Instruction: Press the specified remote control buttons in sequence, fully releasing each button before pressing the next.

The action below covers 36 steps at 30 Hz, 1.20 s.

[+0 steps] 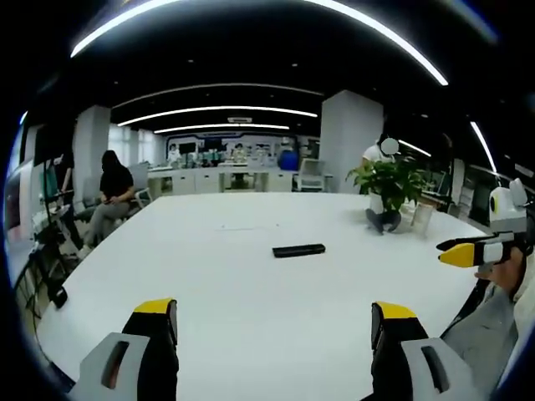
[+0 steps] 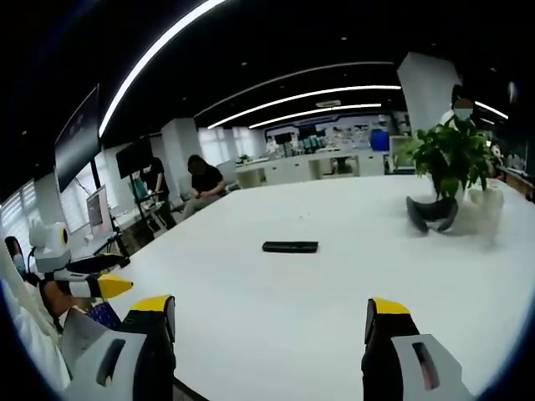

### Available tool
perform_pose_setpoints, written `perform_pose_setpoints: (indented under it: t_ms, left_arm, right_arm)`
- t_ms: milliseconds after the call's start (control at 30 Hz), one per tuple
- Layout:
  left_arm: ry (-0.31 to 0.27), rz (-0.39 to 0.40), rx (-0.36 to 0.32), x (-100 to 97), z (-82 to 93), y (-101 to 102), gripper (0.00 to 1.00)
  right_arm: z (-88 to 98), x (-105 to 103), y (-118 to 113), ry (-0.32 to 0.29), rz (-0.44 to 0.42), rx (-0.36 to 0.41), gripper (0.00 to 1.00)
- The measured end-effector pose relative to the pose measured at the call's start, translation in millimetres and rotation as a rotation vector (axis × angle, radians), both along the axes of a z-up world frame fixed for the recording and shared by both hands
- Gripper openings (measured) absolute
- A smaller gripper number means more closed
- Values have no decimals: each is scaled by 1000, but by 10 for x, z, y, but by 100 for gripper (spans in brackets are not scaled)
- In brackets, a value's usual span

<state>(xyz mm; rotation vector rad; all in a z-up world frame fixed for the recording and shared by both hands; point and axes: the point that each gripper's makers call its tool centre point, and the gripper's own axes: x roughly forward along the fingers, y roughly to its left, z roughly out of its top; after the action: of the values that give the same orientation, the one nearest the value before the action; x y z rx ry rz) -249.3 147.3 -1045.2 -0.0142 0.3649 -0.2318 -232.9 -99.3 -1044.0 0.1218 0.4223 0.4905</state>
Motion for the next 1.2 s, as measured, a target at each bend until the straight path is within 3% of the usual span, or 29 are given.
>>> perform_pose_setpoints:
  t_ms: [1200]
  left_arm:
    - [1,-30,29,-53,9,21,100]
  right_arm:
    - [-5,-47,-9,11,-19,-5,93]
